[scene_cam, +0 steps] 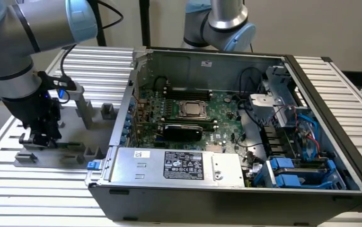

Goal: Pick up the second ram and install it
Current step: 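Pick up the second ram and move it above second insertion slot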

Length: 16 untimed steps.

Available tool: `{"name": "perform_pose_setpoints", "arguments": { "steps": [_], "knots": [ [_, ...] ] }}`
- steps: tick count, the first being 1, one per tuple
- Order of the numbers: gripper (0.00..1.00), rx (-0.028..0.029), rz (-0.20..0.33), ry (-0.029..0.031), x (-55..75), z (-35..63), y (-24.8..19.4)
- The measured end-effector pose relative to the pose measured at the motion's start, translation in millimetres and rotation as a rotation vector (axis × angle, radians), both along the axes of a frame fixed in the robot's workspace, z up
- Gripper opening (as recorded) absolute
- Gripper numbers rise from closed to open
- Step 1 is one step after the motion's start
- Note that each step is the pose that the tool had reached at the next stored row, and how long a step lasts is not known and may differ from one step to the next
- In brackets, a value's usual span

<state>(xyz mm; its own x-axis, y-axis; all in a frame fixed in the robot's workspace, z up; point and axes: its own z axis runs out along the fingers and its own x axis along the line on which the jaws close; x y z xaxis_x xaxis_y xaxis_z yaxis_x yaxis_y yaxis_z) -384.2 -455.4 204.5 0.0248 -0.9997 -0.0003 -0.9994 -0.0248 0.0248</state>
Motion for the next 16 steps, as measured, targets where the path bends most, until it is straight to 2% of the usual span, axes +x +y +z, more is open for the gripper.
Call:
{"name": "perform_pose_setpoints", "arguments": {
  "steps": [8,9,16],
  "knots": [
    [1.00,-0.0001,0.002,0.0002,0.0,-6.0,-0.6],
    [0.00,-0.0001,0.002,0.0002,0.0,-6.8,-0.6],
    [0.00,-0.0002,0.002,0.0002,0.0,-8.2,-0.6]
  ]
}}
